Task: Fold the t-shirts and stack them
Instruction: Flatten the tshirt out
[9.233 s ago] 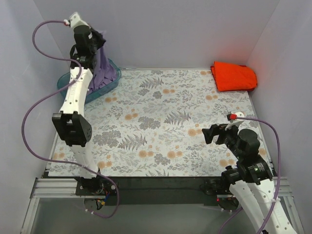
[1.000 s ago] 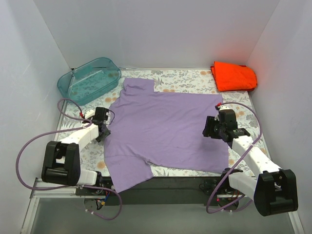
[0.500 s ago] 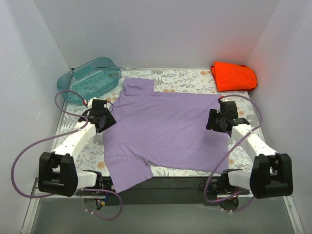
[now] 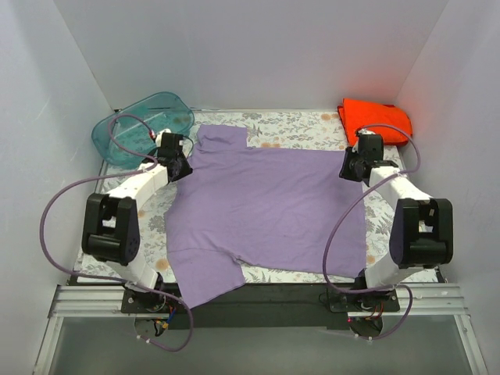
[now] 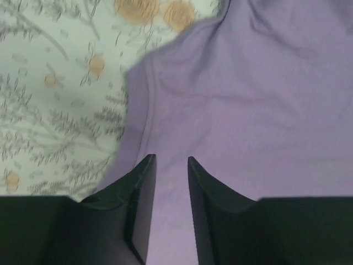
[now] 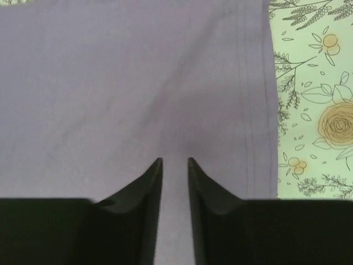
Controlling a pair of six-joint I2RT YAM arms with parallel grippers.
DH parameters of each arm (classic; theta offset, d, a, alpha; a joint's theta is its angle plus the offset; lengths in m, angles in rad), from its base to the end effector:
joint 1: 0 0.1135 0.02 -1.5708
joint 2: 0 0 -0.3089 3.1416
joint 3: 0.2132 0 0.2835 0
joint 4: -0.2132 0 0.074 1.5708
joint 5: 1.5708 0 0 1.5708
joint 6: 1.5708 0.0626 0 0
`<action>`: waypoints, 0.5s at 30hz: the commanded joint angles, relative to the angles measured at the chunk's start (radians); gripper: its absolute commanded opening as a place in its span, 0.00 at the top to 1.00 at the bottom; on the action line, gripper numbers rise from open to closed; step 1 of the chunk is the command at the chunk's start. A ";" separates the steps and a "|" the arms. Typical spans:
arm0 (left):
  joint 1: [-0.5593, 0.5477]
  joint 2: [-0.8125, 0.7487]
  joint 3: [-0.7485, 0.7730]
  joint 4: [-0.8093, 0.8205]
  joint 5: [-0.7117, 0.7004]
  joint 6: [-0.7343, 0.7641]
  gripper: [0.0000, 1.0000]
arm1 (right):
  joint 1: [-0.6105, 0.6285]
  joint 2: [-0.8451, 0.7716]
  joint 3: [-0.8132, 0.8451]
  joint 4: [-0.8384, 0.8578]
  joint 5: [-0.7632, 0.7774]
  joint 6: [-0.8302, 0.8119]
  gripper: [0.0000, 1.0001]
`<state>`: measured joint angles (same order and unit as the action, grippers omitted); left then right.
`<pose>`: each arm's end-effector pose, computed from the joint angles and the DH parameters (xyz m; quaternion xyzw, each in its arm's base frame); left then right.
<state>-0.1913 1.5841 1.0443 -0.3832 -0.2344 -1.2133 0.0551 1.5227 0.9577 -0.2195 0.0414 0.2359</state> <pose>0.3700 -0.0568 0.2239 -0.4929 0.8030 -0.1196 0.3129 0.3675 0.0177 0.2279 0.0913 0.9190 0.0366 0.3817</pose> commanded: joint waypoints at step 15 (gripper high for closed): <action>0.000 0.413 0.324 0.138 -0.221 0.156 0.82 | -0.167 0.428 0.329 0.238 -0.116 0.086 0.82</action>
<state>-0.1913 2.0071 1.3552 -0.2539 -0.3870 -1.0809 -0.0772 1.8874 1.2423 -0.0479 -0.0402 0.2779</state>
